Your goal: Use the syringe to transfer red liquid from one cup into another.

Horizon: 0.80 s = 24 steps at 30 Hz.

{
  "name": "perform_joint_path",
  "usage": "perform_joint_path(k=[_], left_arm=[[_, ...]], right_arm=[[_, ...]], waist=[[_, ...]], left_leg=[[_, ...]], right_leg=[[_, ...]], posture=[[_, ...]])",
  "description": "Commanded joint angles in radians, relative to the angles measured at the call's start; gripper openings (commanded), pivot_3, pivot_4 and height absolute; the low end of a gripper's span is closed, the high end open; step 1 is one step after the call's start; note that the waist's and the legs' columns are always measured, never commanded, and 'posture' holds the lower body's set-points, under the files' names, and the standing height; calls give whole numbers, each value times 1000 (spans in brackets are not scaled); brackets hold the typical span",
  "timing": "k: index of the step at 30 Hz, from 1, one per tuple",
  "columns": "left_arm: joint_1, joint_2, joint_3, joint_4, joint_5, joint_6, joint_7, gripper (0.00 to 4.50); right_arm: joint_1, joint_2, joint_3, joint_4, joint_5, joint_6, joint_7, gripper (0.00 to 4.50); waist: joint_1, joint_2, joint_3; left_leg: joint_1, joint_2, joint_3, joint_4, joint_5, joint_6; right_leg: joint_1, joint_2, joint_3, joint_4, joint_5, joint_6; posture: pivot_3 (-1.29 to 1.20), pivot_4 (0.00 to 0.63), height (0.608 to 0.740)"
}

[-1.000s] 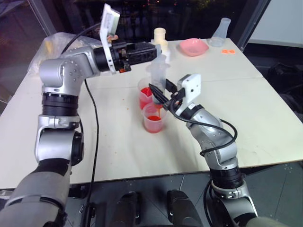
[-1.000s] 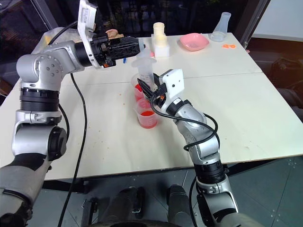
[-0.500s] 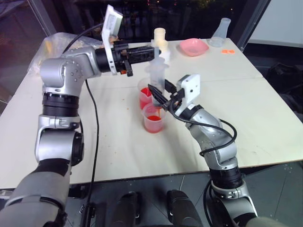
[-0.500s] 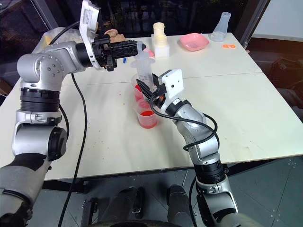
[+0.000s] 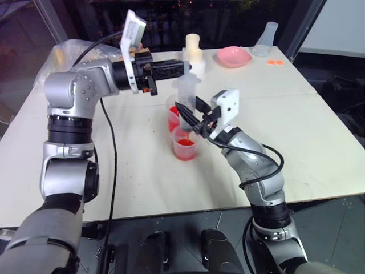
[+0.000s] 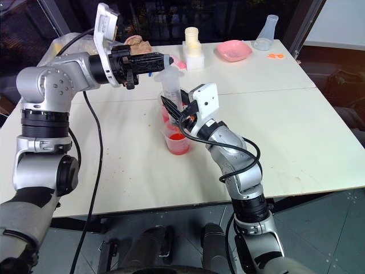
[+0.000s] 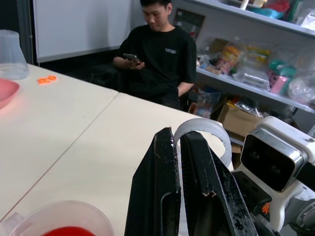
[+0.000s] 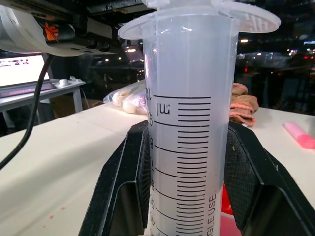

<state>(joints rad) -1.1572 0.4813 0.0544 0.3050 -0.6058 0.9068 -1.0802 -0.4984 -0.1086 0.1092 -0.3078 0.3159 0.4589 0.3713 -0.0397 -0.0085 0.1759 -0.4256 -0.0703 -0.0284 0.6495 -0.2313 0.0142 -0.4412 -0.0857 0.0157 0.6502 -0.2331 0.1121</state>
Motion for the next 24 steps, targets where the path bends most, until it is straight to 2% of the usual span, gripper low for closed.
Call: perform_joint_path(k=[1, 18, 19, 24], left_arm=[[13, -18, -28, -44, -27, 23, -32, 21], [38, 3, -4, -89, -55, 74, -27, 21], [37, 4, 0, -88, -59, 80, -25, 682], [33, 26, 15, -100, -84, 106, -27, 1930]], right_arm=[[-70, 31, -43, -77, 52, 8, -31, 1438], [-76, 16, -72, -122, 95, 76, -41, 1438], [-75, 13, -74, -125, 98, 79, -41, 1438], [-79, 8, -88, -143, 122, 105, -49, 1438]], waist=[[0, 0, 0], [0, 0, 0], [0, 0, 0], [0, 0, 0]], left_leg=[[0, 0, 0, 0, 0, 0], [0, 0, 0, 0, 0, 0], [0, 0, 0, 0, 0, 0], [0, 0, 0, 0, 0, 0]], right_leg=[[0, 0, 0, 0, 0, 0], [0, 0, 0, 0, 0, 0], [0, 0, 0, 0, 0, 0], [0, 0, 0, 0, 0, 0]], posture=[[0, 150, 740], [0, 150, 740], [0, 150, 740], [0, 150, 740]])
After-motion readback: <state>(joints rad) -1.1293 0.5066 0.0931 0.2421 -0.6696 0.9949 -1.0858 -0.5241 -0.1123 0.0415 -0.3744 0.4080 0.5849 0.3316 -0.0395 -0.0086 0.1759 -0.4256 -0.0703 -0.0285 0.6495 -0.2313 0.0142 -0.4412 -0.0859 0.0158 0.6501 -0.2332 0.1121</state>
